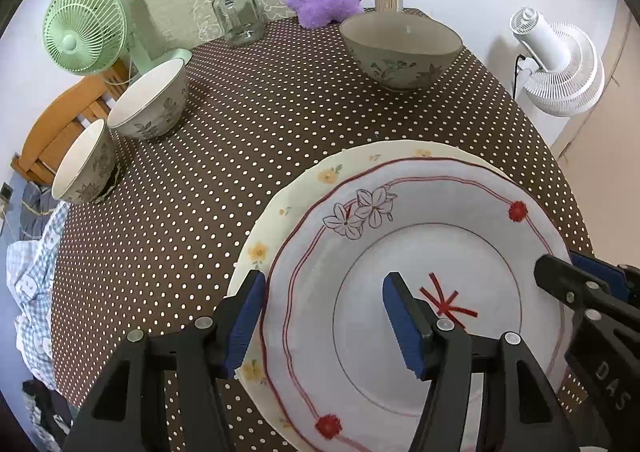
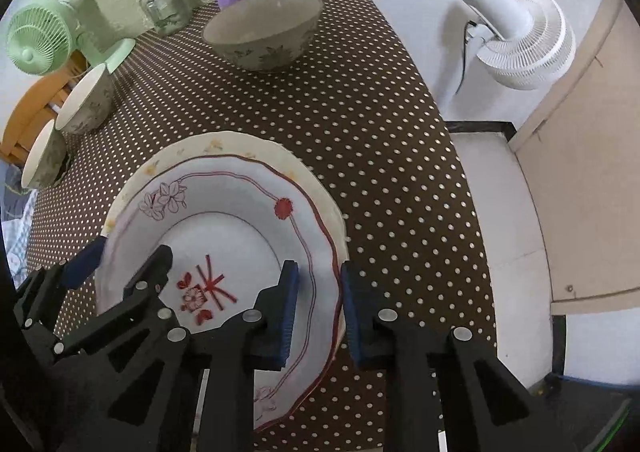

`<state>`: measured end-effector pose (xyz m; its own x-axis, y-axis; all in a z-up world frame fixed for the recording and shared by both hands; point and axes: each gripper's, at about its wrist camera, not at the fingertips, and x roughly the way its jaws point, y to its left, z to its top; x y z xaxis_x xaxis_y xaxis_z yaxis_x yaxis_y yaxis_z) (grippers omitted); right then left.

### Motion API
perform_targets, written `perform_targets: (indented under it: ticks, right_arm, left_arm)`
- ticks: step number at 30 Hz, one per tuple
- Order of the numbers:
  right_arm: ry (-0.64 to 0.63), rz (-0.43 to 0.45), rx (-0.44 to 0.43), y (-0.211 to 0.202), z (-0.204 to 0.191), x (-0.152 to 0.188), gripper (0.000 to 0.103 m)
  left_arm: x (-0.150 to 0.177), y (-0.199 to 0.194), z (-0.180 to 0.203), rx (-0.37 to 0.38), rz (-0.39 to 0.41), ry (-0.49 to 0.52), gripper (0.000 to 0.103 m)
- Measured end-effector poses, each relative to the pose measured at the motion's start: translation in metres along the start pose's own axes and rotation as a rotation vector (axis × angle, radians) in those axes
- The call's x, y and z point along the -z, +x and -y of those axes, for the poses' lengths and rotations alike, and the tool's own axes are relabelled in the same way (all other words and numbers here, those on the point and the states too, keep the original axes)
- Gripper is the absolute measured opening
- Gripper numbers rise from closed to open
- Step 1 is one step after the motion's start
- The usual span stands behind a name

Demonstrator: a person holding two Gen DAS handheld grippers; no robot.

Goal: Organize plates and bowls
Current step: 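Lower the red-rimmed white plate onto the yellow-flower plates with the right gripper, then open the right gripper and withdraw from the plate stack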

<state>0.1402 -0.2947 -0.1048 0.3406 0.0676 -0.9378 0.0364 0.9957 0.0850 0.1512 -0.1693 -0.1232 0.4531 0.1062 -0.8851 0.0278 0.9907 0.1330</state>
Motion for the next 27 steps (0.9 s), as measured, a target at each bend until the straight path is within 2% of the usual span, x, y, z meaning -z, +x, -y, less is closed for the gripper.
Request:
perform_targets:
  ticks: [4,12,22,24,25,27]
  right_arm:
    - [-0.001,0.002,0.005,0.003,-0.002,-0.005,0.024]
    - [-0.042,0.023,0.02,0.007,-0.011,-0.013,0.025]
    - [-0.043,0.035,0.041,0.008,-0.014,-0.012,0.028]
    - [-0.03,0.03,0.043,0.008,-0.013,-0.012,0.033]
    - [-0.018,0.03,0.037,0.007,-0.013,-0.011,0.041]
    - [-0.008,0.037,0.034,0.004,-0.014,-0.01,0.069]
  left_arm:
    - [0.001,-0.006,-0.004,0.002,0.014,-0.005,0.069]
    - [0.006,-0.01,-0.011,0.005,0.01,-0.023,0.071]
    - [0.004,-0.012,-0.014,0.059,0.01,-0.03,0.075]
    - [0.004,-0.011,-0.016,0.063,0.006,-0.026,0.076]
    - [0.004,-0.011,-0.018,0.072,0.001,-0.027,0.078]
    - [0.003,-0.013,-0.022,0.084,0.004,-0.028,0.079]
